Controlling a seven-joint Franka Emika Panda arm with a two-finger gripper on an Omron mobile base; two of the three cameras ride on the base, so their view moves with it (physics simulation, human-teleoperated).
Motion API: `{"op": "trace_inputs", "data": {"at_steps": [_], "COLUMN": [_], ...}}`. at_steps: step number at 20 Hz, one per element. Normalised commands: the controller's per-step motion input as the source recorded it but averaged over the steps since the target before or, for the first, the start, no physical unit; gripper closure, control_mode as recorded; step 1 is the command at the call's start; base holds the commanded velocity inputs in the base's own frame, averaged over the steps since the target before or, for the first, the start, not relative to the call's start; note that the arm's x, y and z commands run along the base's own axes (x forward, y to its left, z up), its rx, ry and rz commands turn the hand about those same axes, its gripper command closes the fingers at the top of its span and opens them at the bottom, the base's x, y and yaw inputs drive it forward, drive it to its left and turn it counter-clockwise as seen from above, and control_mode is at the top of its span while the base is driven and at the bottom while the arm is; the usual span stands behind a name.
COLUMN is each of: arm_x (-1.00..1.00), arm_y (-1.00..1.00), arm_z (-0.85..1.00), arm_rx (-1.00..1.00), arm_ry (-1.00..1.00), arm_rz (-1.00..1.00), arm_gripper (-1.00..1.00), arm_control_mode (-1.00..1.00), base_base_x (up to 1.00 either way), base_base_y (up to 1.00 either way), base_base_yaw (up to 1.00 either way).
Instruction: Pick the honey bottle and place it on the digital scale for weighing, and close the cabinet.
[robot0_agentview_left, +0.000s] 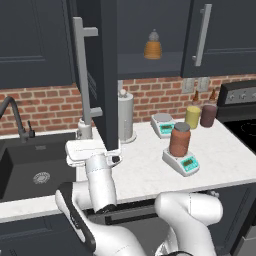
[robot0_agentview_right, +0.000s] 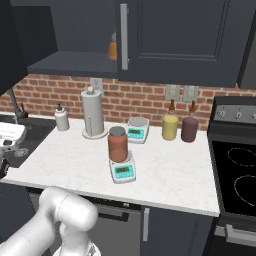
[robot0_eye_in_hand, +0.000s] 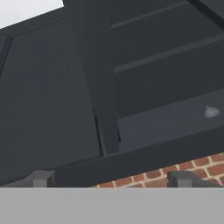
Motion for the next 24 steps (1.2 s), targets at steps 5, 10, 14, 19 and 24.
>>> {"op": "trace_inputs", "data": {"at_steps": [5, 10, 14, 19, 24], "arm_x": [0.0, 0.0, 0.0, -0.03, 0.0], "arm_y": [0.59, 0.18, 0.18, 0.55, 0.55], "arm_z": [0.0, 0.1, 0.08, -0.07, -0.08], "arm_rx": [0.0, 0.0, 0.0, 0.0, 0.0], "arm_ry": [-0.08, -0.18, -0.19, -0.13, -0.09], "arm_rz": [0.0, -0.05, -0.05, -0.03, -0.04], "arm_gripper": [-1.0, -1.0, -1.0, -1.0, -1.0], "arm_control_mode": [-1.0, -1.0, -1.0, -1.0, -1.0], "base_base_x": [0.0, 0.0, 0.0, 0.0, 0.0], "base_base_y": [0.0, 0.0, 0.0, 0.0, 0.0], "base_base_yaw": [0.0, 0.0, 0.0, 0.0, 0.0]}}
